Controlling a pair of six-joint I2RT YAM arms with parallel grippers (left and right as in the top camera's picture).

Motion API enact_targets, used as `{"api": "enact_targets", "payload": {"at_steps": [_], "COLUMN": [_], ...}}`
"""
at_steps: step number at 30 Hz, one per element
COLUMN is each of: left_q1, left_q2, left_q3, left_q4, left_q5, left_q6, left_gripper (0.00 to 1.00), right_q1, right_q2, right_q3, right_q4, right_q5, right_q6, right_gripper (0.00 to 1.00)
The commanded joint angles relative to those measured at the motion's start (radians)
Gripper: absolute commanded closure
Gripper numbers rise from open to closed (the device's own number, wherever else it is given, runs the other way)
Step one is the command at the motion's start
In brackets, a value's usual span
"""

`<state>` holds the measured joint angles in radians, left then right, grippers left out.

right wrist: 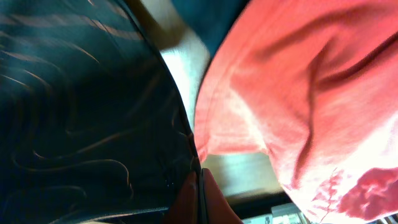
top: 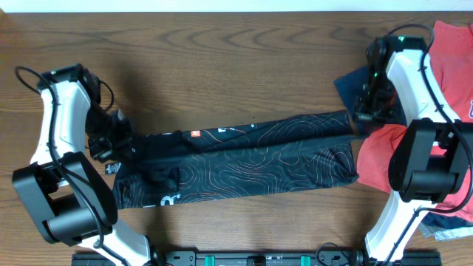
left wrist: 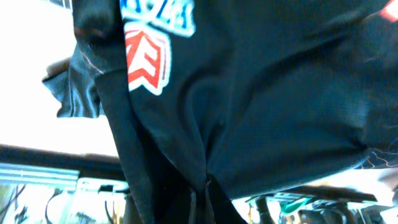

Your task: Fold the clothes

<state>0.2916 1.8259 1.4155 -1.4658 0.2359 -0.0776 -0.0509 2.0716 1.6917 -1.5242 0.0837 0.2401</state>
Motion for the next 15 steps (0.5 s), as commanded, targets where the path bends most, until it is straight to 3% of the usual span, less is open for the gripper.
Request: {"api": "enact_targets", "payload": {"at_steps": [1, 5, 6, 10, 15], "left_q1": [0.004, 0.004, 0.004, 0.005, 0.005], "left_q2": [-0.003, -0.003, -0.003, -0.003, -0.011], "left_q3": [-0.052, -0.084, -0.084, -0.084, -0.07], "left_q4": [-0.006, -0.004, -0.007, -0.016, -0.014], "left_q5": [-0.068, -0.098, -0.099, -0.103, -0.113], "left_q6": [-0.011, -0.025, -0.024, -0.024, -0.025], "left_gripper": [0.94, 0.94, 0.83, 0.62, 0.61], "right_q1": [0.002, -0.008, -0.011, -0.014, -0.038], "right_q2": [0.007, 0.007, 0.007, 0.007, 0.007], "right_q3": [-0.06, -0.109, -0.115, -0.122, -0.122], "right_q4": [-0.002, 0.014, 0.018, 0.013, 0.016], "right_q5": [0.021, 0.046, 0.048, 0.061, 0.073], "right_q6": [-0.018, -0.017, -0.017, -0.021, -0.021], "right_gripper": [0.99, 0.99, 0.99, 0.94, 0.91]}}
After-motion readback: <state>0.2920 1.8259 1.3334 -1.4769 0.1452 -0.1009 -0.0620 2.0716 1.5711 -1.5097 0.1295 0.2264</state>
